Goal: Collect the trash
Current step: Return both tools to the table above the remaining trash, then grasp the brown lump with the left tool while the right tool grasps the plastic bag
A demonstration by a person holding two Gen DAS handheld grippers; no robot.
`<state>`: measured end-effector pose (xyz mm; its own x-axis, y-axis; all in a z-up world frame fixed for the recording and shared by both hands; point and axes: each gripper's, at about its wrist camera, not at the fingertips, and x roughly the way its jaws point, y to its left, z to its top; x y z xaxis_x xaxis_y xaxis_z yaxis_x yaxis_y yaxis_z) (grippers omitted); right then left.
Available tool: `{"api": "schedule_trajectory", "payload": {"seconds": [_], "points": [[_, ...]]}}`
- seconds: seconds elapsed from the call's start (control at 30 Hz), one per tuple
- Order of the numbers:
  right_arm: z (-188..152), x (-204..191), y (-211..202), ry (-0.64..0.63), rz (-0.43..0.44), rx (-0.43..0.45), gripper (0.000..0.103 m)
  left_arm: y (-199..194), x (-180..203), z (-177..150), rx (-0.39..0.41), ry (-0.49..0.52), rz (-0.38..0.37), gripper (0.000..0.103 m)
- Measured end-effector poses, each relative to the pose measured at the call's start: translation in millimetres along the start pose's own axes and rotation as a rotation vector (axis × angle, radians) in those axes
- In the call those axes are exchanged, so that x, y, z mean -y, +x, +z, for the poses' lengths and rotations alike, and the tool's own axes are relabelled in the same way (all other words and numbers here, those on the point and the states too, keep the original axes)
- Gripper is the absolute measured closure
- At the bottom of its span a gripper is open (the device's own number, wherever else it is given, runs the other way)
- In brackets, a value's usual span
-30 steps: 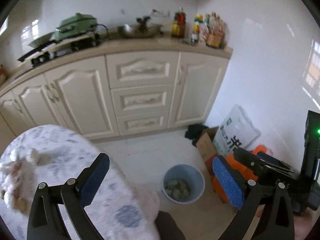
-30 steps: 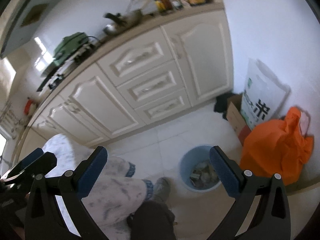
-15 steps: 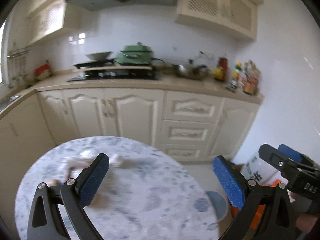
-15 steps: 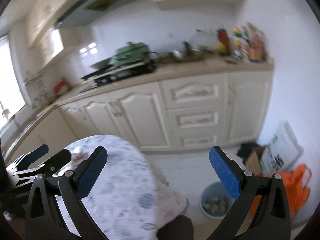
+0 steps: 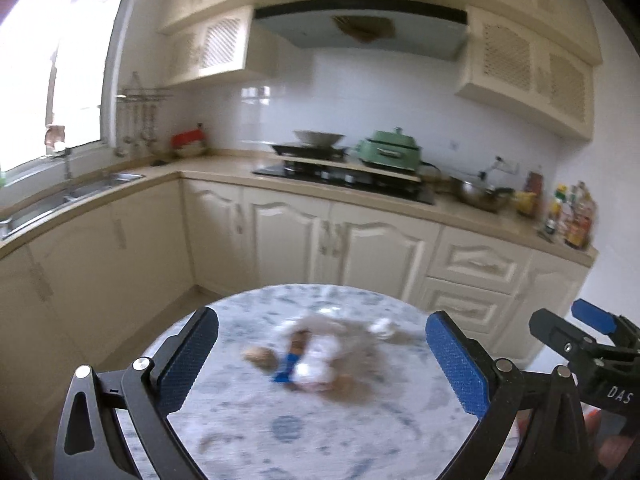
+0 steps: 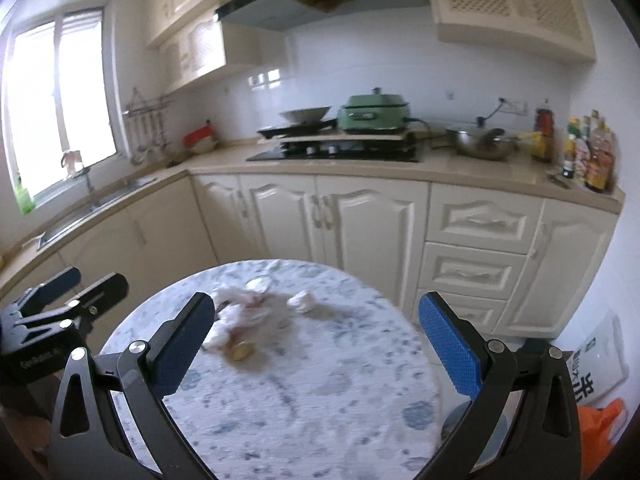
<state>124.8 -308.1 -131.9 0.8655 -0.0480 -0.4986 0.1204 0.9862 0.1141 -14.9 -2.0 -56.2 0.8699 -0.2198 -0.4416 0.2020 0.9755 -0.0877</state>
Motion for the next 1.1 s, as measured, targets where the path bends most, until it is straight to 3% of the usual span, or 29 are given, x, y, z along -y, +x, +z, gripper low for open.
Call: {"api": "schedule_trajectory", "payload": {"seconds": [0.17, 0.27, 0.77, 1.1], "points": [[-7.4, -23.9, 22.8, -0.038, 0.035, -0.051, 0.000, -16.7, -9.6, -13.7, 0.011, -0.028, 0.053, 0.001], [-12.4, -34.2, 42.5, -0.054, 0.057, -0.093, 0.000, -7.9, -17.1, -25.3, -0.022, -0.043, 0.080, 0.001], [-56.2, -82.5, 170.4, -0.108, 0.167, -0.361, 0.001, 100.5, -69.1, -13.7, -0.214, -0.109, 0.151, 0.001], [-63.0, -90.7, 232.7, -0.020, 0.218, -0.451, 0.013, 148.6, -91.2, -19.3, -0.279, -0.130, 0.153, 0.001]]}}
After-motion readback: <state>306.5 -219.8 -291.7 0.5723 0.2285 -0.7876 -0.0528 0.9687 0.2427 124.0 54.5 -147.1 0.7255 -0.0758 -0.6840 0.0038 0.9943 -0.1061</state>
